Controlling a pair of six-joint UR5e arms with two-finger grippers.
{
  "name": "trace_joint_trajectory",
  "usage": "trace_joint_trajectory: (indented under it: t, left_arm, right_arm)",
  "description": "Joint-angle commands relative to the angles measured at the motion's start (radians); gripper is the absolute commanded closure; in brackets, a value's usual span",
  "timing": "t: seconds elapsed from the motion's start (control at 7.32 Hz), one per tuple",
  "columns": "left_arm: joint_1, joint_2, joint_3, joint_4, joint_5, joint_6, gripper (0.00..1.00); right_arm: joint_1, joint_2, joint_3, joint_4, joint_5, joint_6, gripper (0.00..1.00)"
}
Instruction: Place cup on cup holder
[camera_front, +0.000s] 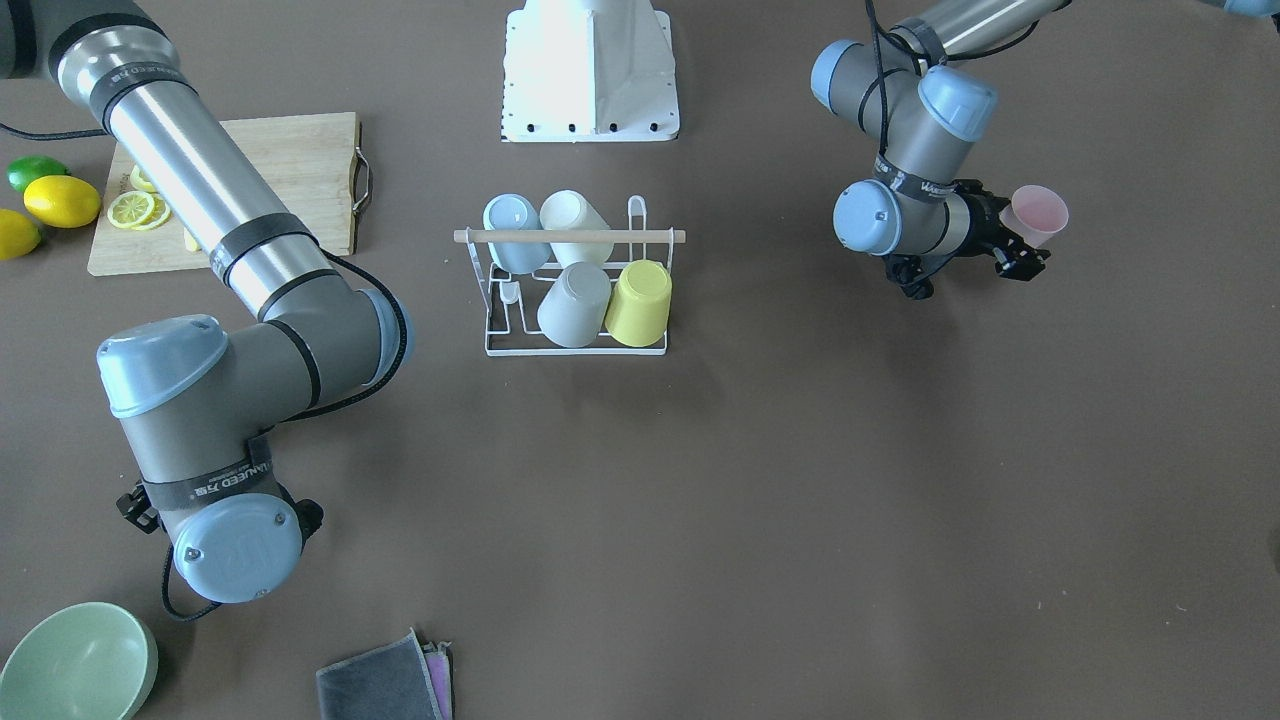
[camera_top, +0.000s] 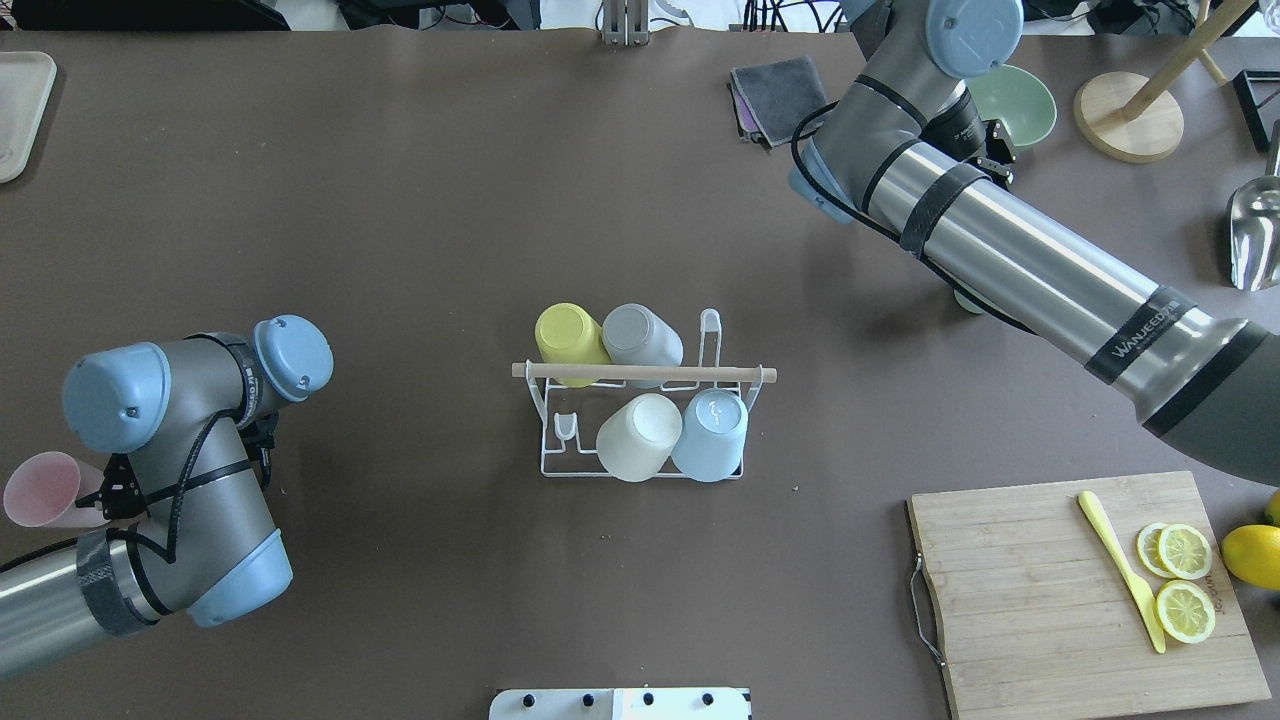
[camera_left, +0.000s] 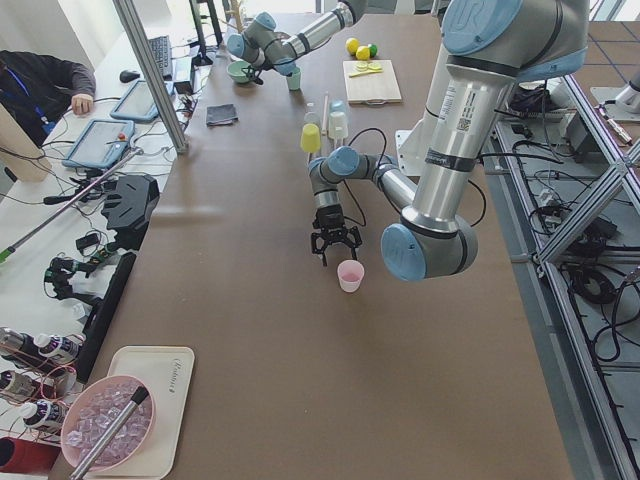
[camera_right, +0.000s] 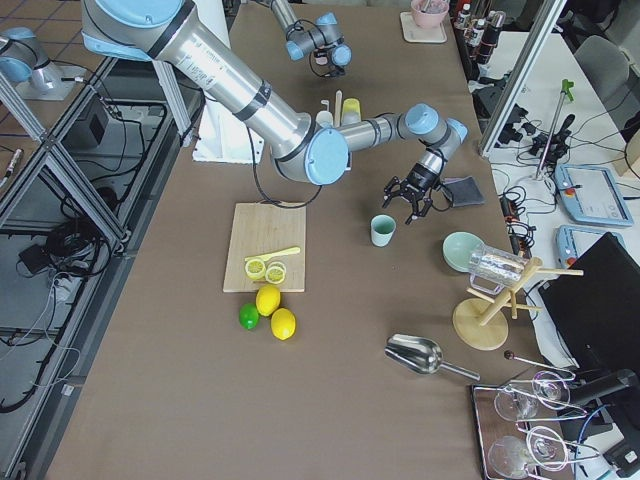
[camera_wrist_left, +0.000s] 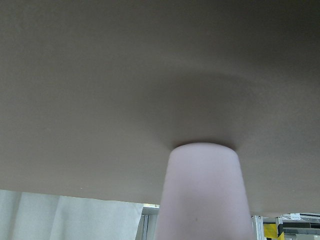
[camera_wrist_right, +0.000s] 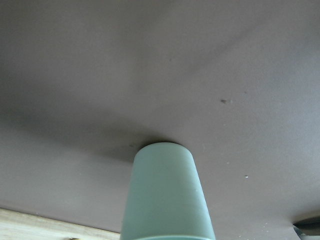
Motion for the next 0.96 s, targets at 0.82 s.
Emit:
trace_joint_trajectory:
  t: [0.82]
  left_arm:
    - [0.030, 0.074, -0.009, -0.077, -0.013, -0.046, 0.02]
  right_arm:
    - [-0.088, 0.032, -0.070, -0.023, -0.139, -0.076, 0.02]
